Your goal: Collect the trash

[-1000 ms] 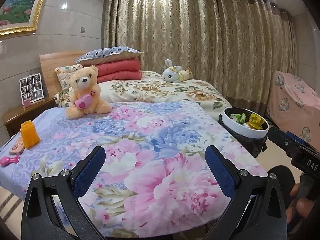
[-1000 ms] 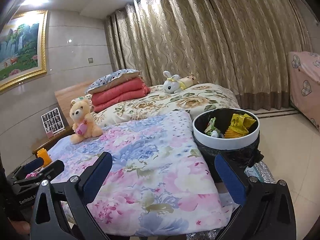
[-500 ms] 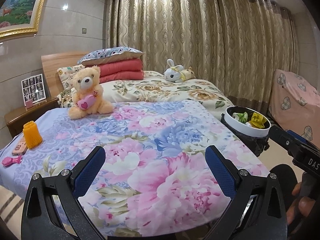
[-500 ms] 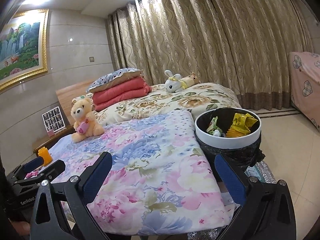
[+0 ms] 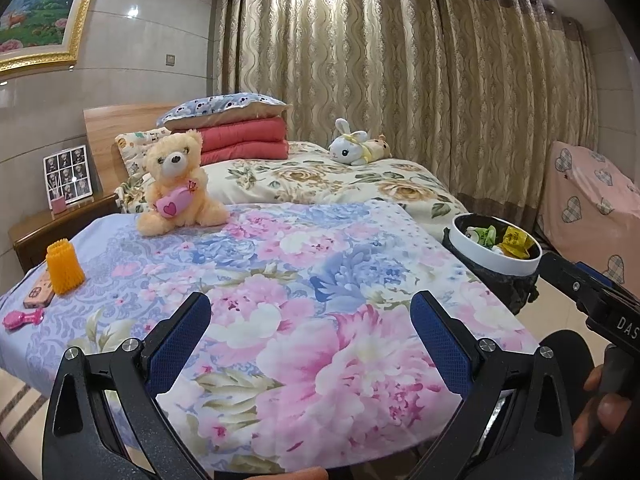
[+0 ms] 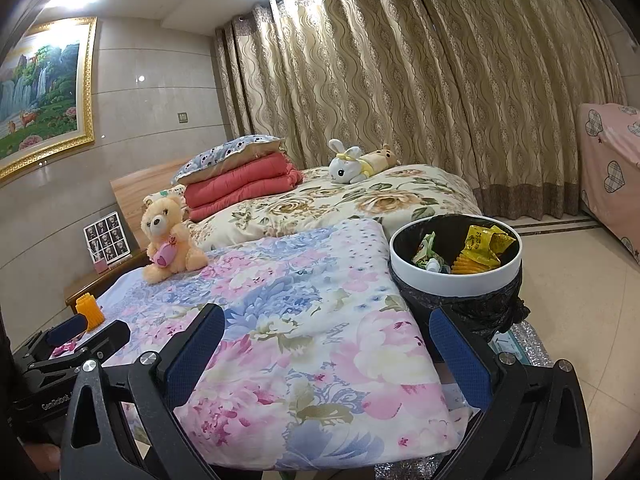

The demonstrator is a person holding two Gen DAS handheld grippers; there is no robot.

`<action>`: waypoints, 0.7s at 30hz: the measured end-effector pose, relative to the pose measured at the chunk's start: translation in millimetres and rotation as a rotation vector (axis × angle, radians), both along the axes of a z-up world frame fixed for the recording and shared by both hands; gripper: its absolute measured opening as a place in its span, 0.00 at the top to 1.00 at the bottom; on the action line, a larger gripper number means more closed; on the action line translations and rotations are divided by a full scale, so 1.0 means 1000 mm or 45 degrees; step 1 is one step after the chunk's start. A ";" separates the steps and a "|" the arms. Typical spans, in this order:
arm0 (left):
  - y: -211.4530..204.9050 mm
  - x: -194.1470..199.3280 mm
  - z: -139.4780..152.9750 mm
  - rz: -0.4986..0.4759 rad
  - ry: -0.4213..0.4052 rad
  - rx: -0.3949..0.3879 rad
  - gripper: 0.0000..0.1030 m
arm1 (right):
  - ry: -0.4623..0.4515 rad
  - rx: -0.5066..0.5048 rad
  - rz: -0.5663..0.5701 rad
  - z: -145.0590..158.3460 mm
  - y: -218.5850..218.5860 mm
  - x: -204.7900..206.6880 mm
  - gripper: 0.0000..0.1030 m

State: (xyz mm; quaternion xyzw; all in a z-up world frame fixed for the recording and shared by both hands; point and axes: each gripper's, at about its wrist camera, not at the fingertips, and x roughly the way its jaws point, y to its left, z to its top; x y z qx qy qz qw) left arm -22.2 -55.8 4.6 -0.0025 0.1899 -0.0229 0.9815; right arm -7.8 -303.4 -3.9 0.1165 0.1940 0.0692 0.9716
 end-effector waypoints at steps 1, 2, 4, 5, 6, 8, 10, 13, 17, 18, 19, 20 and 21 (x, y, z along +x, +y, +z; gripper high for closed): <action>0.000 -0.001 0.000 0.000 -0.005 0.000 0.01 | -0.001 0.000 0.000 0.000 0.000 0.000 0.00; 0.000 -0.002 0.000 0.001 -0.011 0.004 0.01 | -0.002 0.000 0.001 0.000 0.000 0.000 0.00; -0.001 -0.003 0.000 -0.002 -0.018 0.013 0.01 | -0.001 0.001 0.001 0.000 0.000 0.000 0.00; -0.001 -0.003 0.001 -0.005 -0.020 0.012 0.01 | -0.001 0.001 0.001 0.000 0.000 0.000 0.00; -0.001 -0.004 0.001 -0.008 -0.022 0.011 0.01 | -0.002 0.002 0.003 0.000 0.000 0.000 0.00; -0.001 -0.004 0.001 -0.011 -0.022 0.009 0.01 | -0.004 0.003 0.005 0.001 0.000 0.000 0.00; -0.001 -0.004 0.001 -0.010 -0.022 0.009 0.01 | -0.007 0.001 0.006 0.002 0.001 -0.001 0.00; -0.001 -0.004 0.000 -0.009 -0.021 0.009 0.01 | -0.006 0.002 0.008 0.002 0.001 -0.001 0.00; -0.001 -0.004 0.000 -0.010 -0.017 0.005 0.01 | -0.003 0.002 0.008 0.002 0.002 -0.001 0.00; -0.001 -0.004 0.000 -0.010 -0.015 0.005 0.01 | -0.003 0.003 0.009 0.002 0.002 -0.001 0.00; -0.001 -0.004 -0.001 -0.012 -0.012 0.002 0.01 | -0.002 0.003 0.008 0.002 0.002 -0.001 0.00; 0.000 -0.003 -0.001 -0.014 -0.009 -0.001 0.01 | 0.001 0.000 0.008 0.002 0.003 -0.001 0.00; 0.000 -0.003 -0.001 -0.014 -0.006 -0.002 0.01 | 0.004 -0.003 0.008 0.002 0.003 -0.001 0.00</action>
